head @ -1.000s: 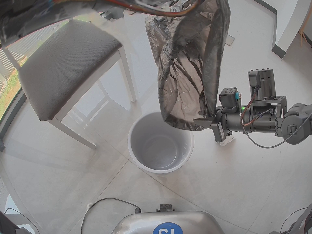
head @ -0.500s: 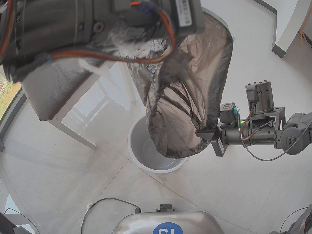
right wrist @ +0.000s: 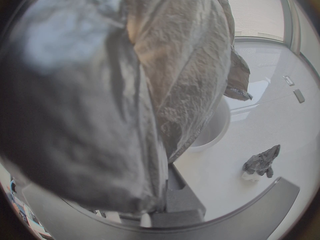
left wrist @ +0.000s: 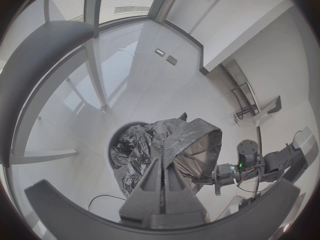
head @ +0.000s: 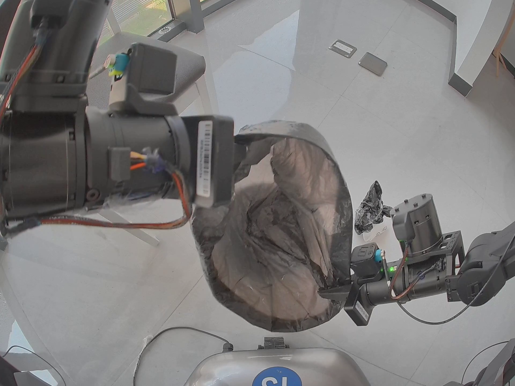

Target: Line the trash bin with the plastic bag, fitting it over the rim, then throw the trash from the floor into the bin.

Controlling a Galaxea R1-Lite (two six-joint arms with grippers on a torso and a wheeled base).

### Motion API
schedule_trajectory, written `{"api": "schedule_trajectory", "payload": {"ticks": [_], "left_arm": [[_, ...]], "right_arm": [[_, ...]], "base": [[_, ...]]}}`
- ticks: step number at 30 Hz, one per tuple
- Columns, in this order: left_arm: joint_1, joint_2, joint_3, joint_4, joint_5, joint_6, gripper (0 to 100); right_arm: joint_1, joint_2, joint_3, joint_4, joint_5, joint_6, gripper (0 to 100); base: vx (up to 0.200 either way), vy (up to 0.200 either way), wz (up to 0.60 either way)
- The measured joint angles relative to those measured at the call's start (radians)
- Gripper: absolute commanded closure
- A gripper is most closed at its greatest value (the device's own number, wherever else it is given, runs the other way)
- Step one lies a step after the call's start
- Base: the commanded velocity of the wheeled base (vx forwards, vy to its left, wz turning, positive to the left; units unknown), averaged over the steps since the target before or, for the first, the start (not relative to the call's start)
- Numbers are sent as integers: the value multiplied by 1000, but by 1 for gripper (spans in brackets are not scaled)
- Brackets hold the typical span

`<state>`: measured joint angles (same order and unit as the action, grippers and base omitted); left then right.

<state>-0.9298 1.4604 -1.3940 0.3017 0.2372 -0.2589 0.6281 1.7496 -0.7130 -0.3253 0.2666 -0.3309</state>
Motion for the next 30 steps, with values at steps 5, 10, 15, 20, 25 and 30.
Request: {"api": "schedule_trajectory", "payload": {"ticks": [5, 10, 15, 20, 25, 30], "left_arm": [[-3, -12, 7, 73, 0, -27, 100], [-10, -9, 8, 100, 0, -30, 100], [-4, 21, 4, 117, -45, -43, 100], [23, 94, -21, 115, -114, -59, 100], [78, 185, -75, 110, -157, -62, 100], [153, 268, -136, 101, -177, -61, 100]], "right_arm": [[41, 18, 18, -7, 1, 2, 100], [58, 30, 30, -6, -4, 25, 100], [53, 44, 49, -8, -11, 57, 100], [11, 53, 77, -11, -17, 64, 100], [-53, 65, 102, -13, -17, 66, 100], [-117, 75, 100, -14, -9, 66, 100]], "base": [[0, 0, 0], [0, 0, 0], [0, 0, 0], [0, 0, 0], [0, 0, 0], [0, 0, 0]]}}
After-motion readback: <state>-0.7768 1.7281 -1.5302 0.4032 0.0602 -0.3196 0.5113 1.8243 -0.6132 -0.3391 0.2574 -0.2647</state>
